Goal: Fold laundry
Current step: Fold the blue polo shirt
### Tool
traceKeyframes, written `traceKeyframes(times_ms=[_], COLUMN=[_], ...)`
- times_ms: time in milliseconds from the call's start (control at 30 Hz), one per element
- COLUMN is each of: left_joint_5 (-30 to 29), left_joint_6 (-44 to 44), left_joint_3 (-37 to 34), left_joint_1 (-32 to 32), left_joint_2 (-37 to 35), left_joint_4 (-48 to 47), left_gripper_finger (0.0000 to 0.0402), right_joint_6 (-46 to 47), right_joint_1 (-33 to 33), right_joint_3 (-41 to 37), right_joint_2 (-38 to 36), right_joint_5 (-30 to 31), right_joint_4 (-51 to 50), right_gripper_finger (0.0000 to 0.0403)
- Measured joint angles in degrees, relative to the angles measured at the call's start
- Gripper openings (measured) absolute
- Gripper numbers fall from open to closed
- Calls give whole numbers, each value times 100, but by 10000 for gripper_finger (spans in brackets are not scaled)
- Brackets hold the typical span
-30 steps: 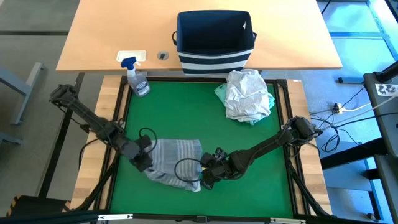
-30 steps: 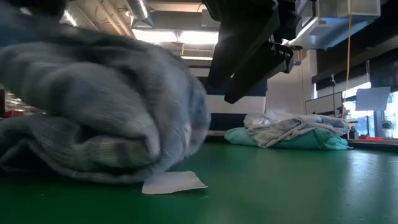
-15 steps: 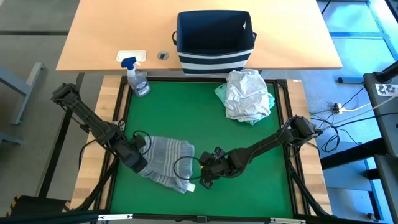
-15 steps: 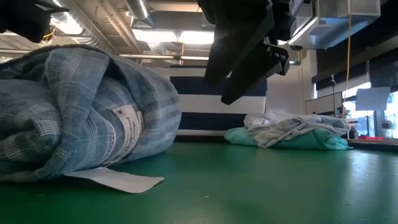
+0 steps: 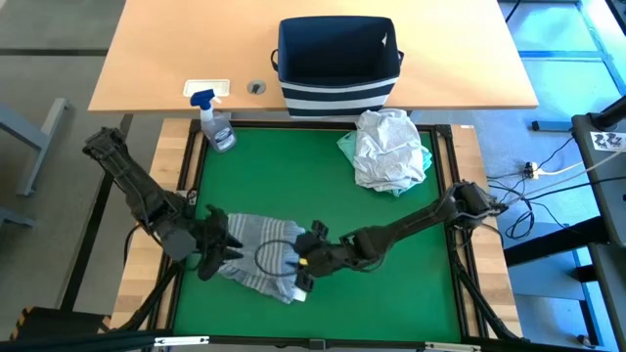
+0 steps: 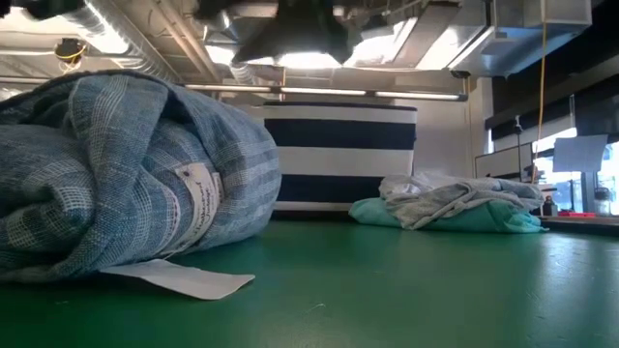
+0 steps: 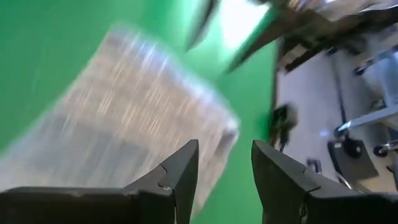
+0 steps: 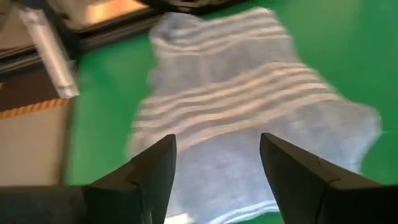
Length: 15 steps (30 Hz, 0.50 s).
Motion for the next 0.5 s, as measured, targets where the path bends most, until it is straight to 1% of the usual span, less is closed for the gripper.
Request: traceKeyframes(times_ms=[67, 133, 233, 367, 400, 500], left_joint_5=[-237, -181, 7, -104, -106, -94], left_joint_6=[703, 1356, 1909, 2170, 2169, 1960], left_joint_3=[-82, -167, -247, -339, -386, -584], left_joint_1=[-1, 50, 24, -4, -3, -7], left_joint_2=[63, 218, 619, 1293, 1465, 1960], left_joint_4=[589, 1019, 1169, 1188, 1168, 1194], left_gripper_finger=[143, 143, 143, 144, 144, 144], right_joint_6=[-51, -169, -457, -708, -764, -806], right_joint_1=[-142, -272, -436, -528, -551, -539], right_joint_3=[-4, -4, -11, -7, 2, 0], right_joint_2=[92, 200, 369, 559, 612, 858], right_joint_5=[23, -150, -534, -737, -737, -743], right_joint_4=[-36, 128, 647, 1822, 2000, 2084], right_gripper_finger=[232, 232, 232, 232, 232, 232])
